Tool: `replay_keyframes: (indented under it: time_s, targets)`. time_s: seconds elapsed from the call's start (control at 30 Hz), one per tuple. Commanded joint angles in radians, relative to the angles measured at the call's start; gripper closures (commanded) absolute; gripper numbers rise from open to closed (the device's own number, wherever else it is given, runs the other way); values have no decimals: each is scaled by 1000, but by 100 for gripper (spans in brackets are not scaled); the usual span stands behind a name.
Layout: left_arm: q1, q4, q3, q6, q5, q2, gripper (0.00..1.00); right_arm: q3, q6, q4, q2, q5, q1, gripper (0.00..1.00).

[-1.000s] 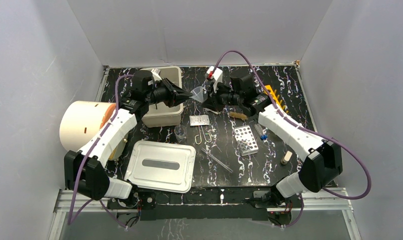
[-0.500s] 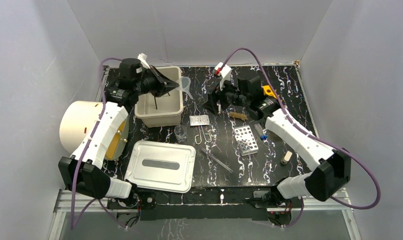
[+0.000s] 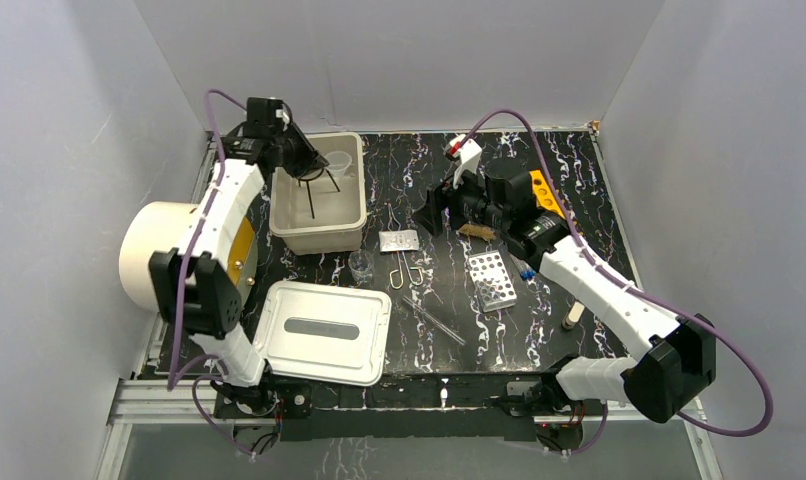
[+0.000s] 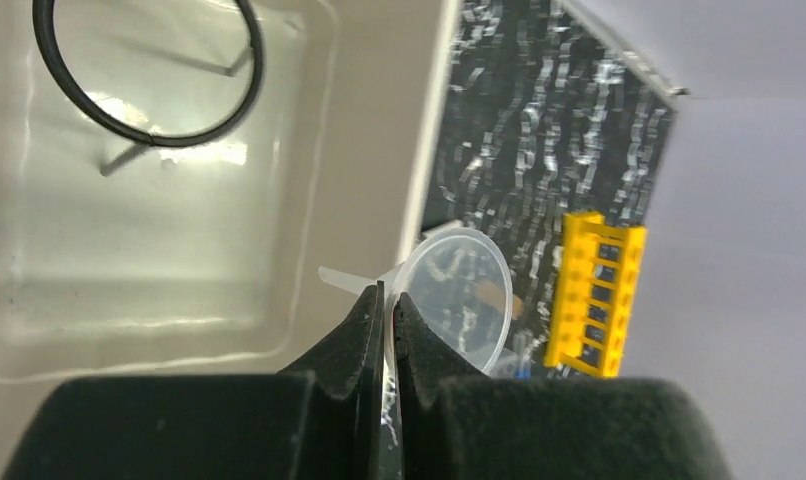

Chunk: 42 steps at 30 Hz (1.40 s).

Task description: Organize the chemistry lab equipment

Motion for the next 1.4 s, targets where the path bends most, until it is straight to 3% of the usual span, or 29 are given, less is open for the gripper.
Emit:
replay_keyframes:
  time_s: [0.0,0.6,1.17,1.37]
  targets:
    - [4,-41,80,37,-55,124,100,6,19,69,14,27,-1,19]
    - [15,-18,334,-18,-113,457,100,5,14,146,97,18,-2,18]
    - [15,-24,450,24,-111,514,73,14,58,132,126,25,-2,18]
    - [12,-30,470,74,-43,429,60,79,132,-18,187,114,-2,18]
